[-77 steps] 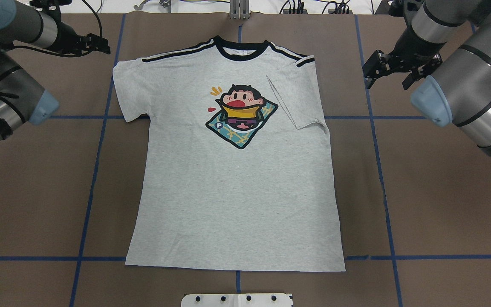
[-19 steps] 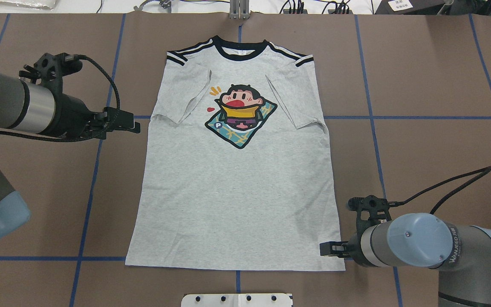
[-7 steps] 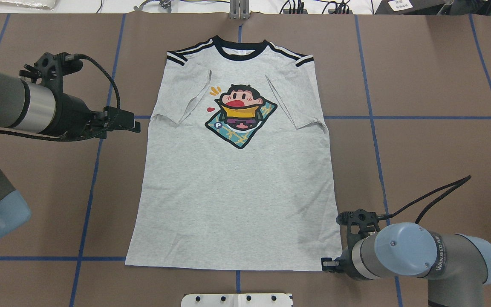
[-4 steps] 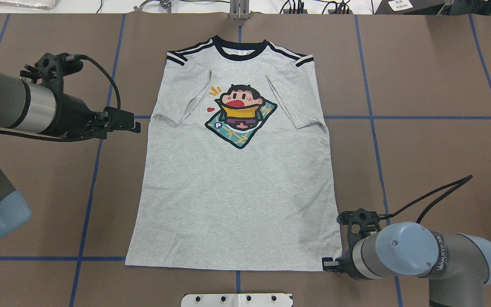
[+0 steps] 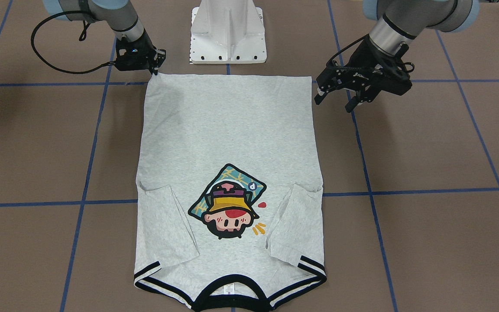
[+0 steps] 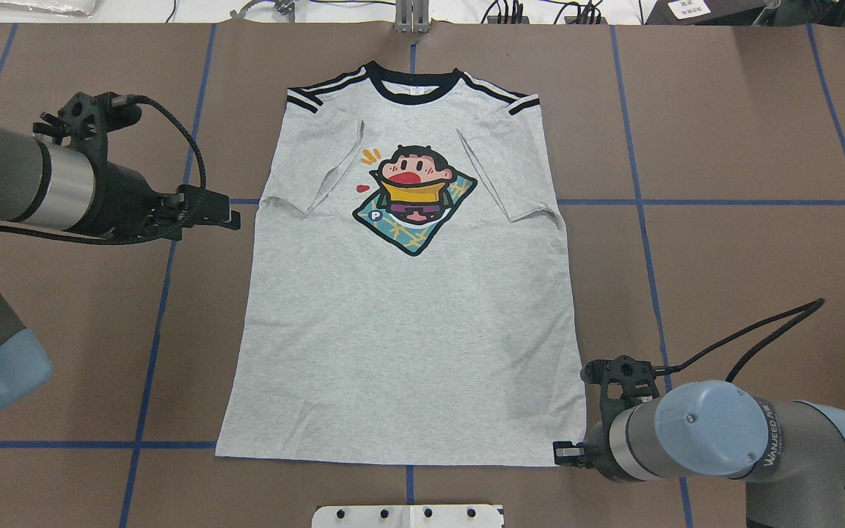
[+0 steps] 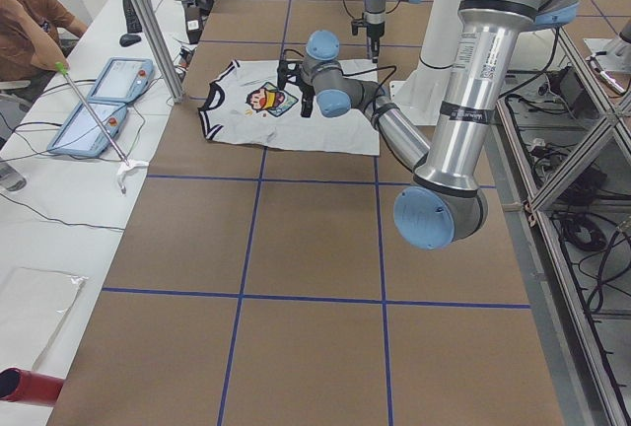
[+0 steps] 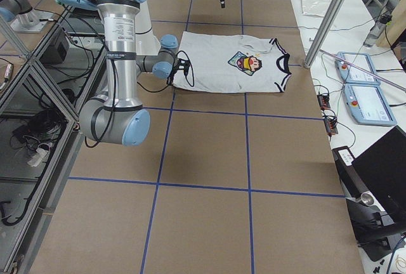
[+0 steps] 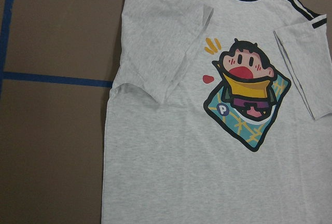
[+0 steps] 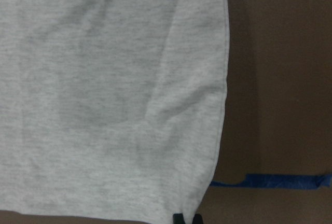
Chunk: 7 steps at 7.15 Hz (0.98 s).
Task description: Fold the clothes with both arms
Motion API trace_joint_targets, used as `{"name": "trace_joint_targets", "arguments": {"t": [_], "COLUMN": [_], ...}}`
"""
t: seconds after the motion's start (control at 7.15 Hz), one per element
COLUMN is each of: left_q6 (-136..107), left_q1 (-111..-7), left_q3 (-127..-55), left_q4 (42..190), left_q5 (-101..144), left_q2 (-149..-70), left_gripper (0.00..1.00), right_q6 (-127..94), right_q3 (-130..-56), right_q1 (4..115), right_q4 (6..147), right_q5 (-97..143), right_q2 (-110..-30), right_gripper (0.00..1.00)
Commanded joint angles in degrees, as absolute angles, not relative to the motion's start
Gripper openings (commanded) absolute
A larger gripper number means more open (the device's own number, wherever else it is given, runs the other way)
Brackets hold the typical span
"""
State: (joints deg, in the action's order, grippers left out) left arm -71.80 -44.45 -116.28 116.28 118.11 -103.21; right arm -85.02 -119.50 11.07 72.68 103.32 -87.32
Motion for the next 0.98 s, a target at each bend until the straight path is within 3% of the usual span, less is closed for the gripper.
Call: {"name": "trace_joint_targets", "arguments": {"t": [0.0, 0.28, 0.84], "left_q6": [-72.33, -76.87, -94.90], "left_q1": [-43.60, -34.07, -15.49], "left_q3": [-117.50, -120.66, -120.41], "left_q4": [116.28, 116.63, 113.93], "left_q5": [117.86, 111.84, 98.99], "left_q2": [-100.57, -94.16, -91.50], "left_gripper": [1.00, 1.00, 0.99], "right_q6": [-87.71, -87.71, -87.63], "right_q3": [-120.75, -120.76, -121.99], "right_q1": [11.07, 12.30, 15.03], "right_q4": [72.60, 72.51, 72.07], "right_q5": [102.92, 102.75, 103.36], "right_q2": [-86.92, -86.84, -86.31], "right_gripper": [0.00, 0.00, 0.00]}}
